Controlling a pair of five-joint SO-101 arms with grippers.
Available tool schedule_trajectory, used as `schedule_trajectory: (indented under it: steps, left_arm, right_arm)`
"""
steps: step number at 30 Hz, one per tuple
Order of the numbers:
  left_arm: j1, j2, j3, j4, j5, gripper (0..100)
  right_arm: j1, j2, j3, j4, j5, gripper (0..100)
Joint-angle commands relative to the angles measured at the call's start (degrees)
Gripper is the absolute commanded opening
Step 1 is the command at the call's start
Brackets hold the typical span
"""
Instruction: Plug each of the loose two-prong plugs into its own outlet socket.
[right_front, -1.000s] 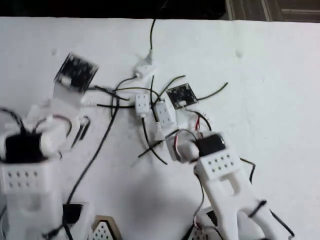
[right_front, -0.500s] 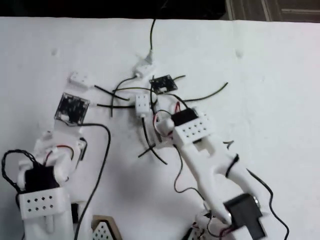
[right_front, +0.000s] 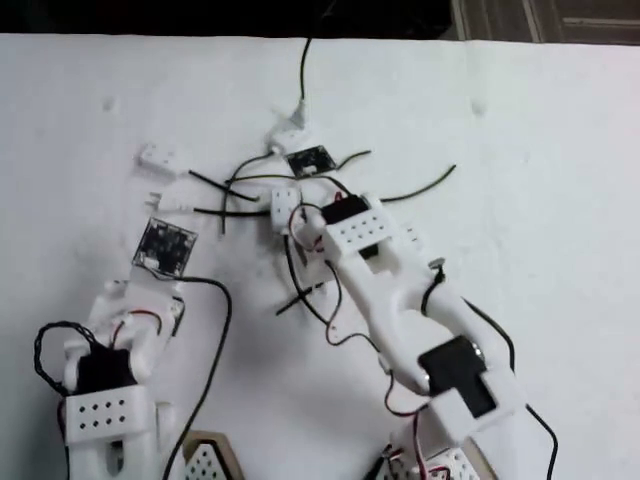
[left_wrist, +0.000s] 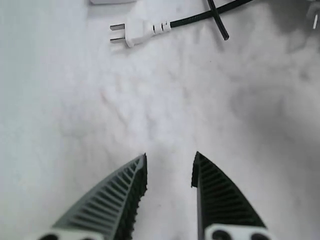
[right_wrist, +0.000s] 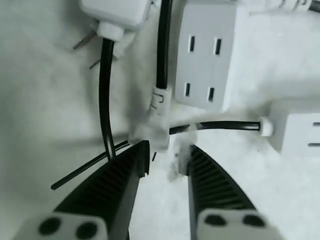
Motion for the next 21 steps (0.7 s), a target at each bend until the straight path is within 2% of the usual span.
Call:
schedule_trajectory:
  steps: [1, 11, 21]
  left_arm:
    - [-0.31, -1.36, 0.53, -0.53, -0.53, 16]
    - [-0.40, -1.36, 0.97, -0.53, -0.53, 16]
    - [-0.40, -1.36, 1.05, -0.53, -0.53, 16]
  right_arm:
    - [-0.48, 1.80, -4.13, 0.04, -0.53, 9.9]
    - [-0.66, 8.66, -8.88, 0.04, -0.53, 9.9]
    - [-4.18, 11.21, -10.64, 0.31, -0.62, 9.9]
